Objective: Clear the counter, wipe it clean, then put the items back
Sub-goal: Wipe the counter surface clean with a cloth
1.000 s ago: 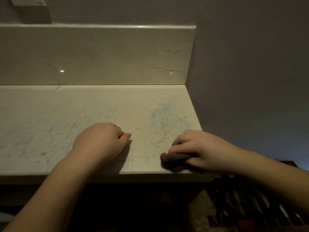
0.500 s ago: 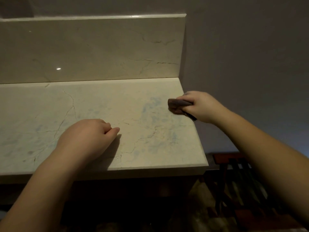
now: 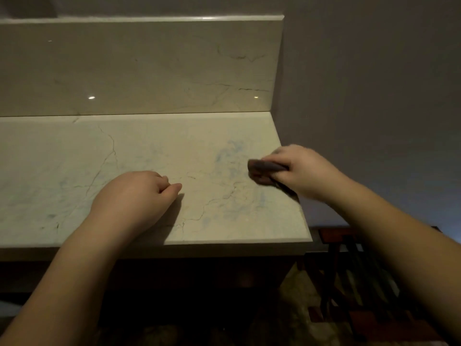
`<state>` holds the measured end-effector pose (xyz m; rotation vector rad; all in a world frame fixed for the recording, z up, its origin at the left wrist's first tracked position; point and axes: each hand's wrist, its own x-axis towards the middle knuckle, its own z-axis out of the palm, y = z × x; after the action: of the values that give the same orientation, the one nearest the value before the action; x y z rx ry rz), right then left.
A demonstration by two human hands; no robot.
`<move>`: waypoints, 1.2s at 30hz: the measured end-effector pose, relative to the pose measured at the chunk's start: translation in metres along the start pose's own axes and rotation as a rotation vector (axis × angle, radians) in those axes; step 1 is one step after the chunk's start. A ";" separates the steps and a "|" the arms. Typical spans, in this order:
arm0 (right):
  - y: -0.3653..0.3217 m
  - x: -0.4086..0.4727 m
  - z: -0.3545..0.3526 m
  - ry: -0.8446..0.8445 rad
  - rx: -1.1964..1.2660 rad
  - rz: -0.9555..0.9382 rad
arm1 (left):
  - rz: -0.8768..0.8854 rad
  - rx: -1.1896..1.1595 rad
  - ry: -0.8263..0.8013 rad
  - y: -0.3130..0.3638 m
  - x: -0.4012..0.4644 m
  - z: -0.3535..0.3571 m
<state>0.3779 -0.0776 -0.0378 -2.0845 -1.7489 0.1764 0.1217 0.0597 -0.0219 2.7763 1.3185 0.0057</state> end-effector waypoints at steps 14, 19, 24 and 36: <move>-0.048 -0.093 0.004 -0.030 -0.006 0.143 | 0.100 0.017 0.015 -0.008 -0.002 0.002; -0.054 -0.068 0.016 0.167 -0.127 0.300 | 0.186 0.012 0.003 -0.011 -0.007 -0.003; -0.081 -0.066 0.030 0.241 -0.129 0.346 | 0.275 -0.103 -0.042 -0.027 -0.016 -0.005; -0.195 -0.012 0.101 0.277 -0.099 0.212 | 0.183 -0.201 0.195 -0.099 -0.044 0.009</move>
<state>0.1613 -0.0416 -0.0557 -2.2406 -1.4002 -0.1366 0.0175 0.0877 -0.0358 2.7648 1.0259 0.4045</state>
